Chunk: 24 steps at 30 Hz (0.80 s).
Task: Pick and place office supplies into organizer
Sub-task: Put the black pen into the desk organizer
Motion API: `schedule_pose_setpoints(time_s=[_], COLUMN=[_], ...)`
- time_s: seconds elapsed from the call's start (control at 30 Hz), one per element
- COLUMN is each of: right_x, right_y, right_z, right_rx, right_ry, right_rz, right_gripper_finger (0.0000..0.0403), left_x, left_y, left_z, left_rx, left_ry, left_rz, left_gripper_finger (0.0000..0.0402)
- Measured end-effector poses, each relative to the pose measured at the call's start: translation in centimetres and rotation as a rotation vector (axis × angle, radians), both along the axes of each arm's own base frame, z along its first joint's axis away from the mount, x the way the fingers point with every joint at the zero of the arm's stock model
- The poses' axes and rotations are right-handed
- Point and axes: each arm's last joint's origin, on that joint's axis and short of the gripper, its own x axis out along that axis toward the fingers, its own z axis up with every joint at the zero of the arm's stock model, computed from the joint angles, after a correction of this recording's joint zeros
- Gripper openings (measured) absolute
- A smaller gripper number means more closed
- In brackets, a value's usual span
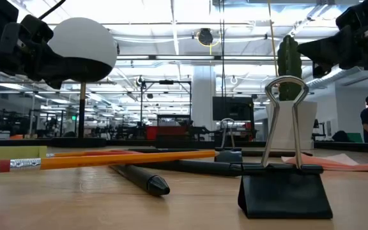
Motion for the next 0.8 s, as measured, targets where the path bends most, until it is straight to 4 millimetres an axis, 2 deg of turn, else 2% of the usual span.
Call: schedule_pose_setpoints(time_s=[0.1, 0.27, 0.43, 0.6, 0.7, 0.8], right_x=[0.0, -0.2, -0.3, -0.2, -0.1, -0.2], right_y=[0.1, 0.0, -0.4, -0.6, -0.6, 0.0], right_z=[0.2, 1.5, 1.7, 1.6, 2.0, 3.3], right_rx=[0.185, 0.324, 0.365, 0.358, 0.395, 0.393], right_ry=[-0.017, -0.154, -0.205, -0.204, -0.240, -0.342], right_rz=[0.045, 0.047, -0.080, -0.171, -0.139, 0.038], right_gripper_finger=[0.0000, 0.0000, 0.0000, 0.0000, 0.0000, 0.0000], left_x=[0.0, 0.0, 0.0, -0.2, -0.4, -0.7], left_y=[0.0, 0.0, 0.0, 0.0, 0.1, 0.3], left_z=[0.1, 0.7, 1.8, 3.1, 3.7, 4.3], left_rx=[0.000, -0.037, -0.250, -0.338, -0.338, -0.300], left_ry=[-0.014, -0.081, -0.217, -0.357, -0.438, -0.510], left_rz=[0.000, -0.004, -0.018, -0.033, -0.006, 0.078], left_gripper_finger=[0.0070, 0.0070, 0.0070, 0.0070, 0.0070, 0.0070])
